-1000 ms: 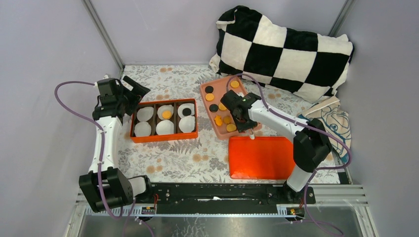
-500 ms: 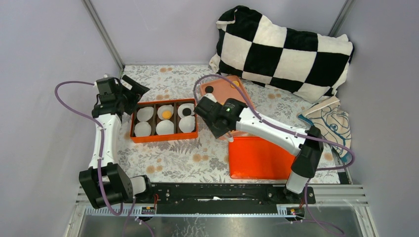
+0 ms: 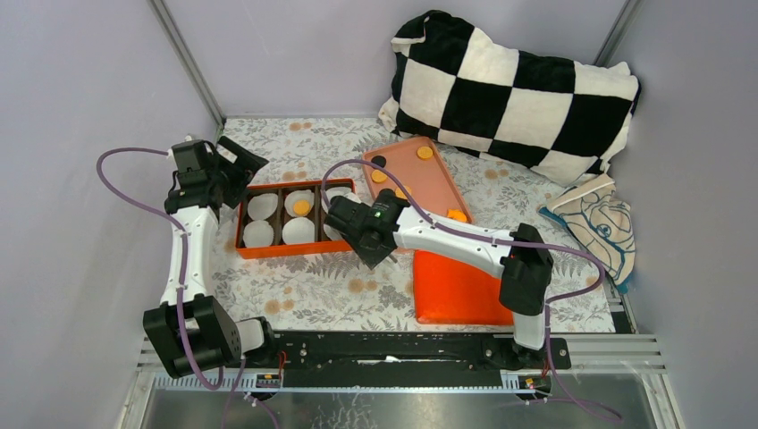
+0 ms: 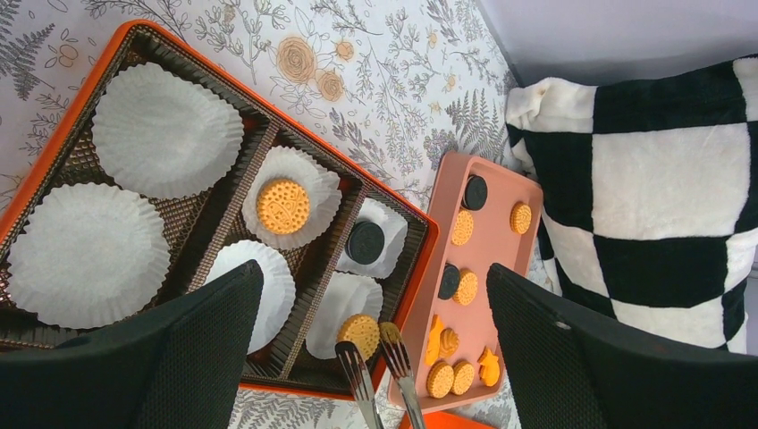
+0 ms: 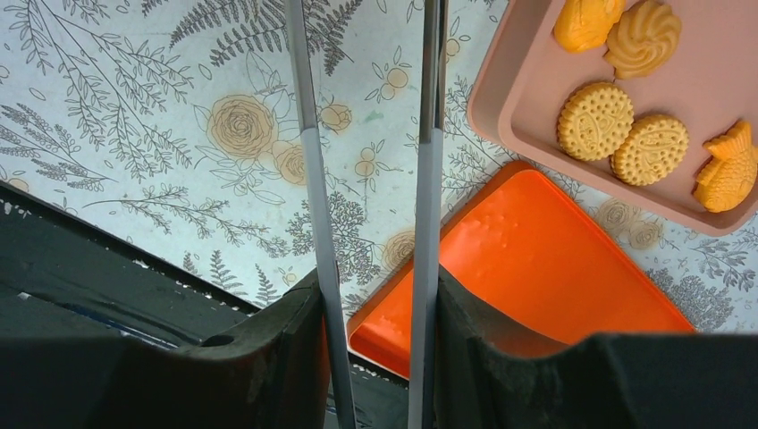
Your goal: Pack the cookies
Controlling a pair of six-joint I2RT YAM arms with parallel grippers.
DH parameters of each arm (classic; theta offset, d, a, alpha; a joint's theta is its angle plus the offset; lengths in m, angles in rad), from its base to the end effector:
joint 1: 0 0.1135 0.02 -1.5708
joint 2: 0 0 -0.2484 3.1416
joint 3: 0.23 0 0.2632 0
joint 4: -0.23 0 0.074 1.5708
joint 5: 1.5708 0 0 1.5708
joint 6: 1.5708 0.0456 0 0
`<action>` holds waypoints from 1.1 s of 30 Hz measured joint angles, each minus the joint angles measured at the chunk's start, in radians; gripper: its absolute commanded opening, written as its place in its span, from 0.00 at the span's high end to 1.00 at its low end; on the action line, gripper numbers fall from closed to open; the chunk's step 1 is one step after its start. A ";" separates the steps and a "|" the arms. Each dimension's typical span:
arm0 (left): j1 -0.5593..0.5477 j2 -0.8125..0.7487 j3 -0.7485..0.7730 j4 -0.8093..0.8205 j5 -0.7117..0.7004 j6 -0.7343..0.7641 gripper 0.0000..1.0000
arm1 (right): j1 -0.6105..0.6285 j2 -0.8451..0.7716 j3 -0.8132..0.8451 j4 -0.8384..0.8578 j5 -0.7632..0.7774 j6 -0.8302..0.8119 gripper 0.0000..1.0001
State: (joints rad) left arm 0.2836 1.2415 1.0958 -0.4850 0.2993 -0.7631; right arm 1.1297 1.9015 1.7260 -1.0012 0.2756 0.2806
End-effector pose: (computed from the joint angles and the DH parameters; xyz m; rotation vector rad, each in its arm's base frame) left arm 0.2888 0.0702 0.3014 -0.9651 2.0138 -0.5947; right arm 0.1857 0.3643 0.2539 -1.0307 2.4592 0.0634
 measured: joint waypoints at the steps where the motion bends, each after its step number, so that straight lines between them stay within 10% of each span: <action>1: 0.001 0.000 0.000 0.000 0.000 0.000 0.01 | 0.000 0.000 0.000 0.002 0.001 0.000 0.59; 10: 0.005 0.000 0.000 0.004 0.010 0.014 0.01 | 0.000 0.000 -0.002 0.030 0.023 -0.003 0.42; 18: 0.005 -0.001 0.000 0.005 0.020 0.021 0.01 | 0.000 0.000 -0.001 0.045 0.082 0.005 0.52; 21: 0.005 -0.001 0.000 0.006 0.028 0.022 0.01 | 0.000 -0.018 -0.011 0.047 0.111 0.009 0.35; 33: 0.005 -0.013 -0.006 0.018 0.061 0.021 0.01 | 0.000 -0.086 -0.298 0.180 0.141 -0.014 0.18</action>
State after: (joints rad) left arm 0.2890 1.2282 1.0893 -0.4671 0.3599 -0.7418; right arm 1.1297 1.8156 1.4284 -0.8215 0.4168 0.2668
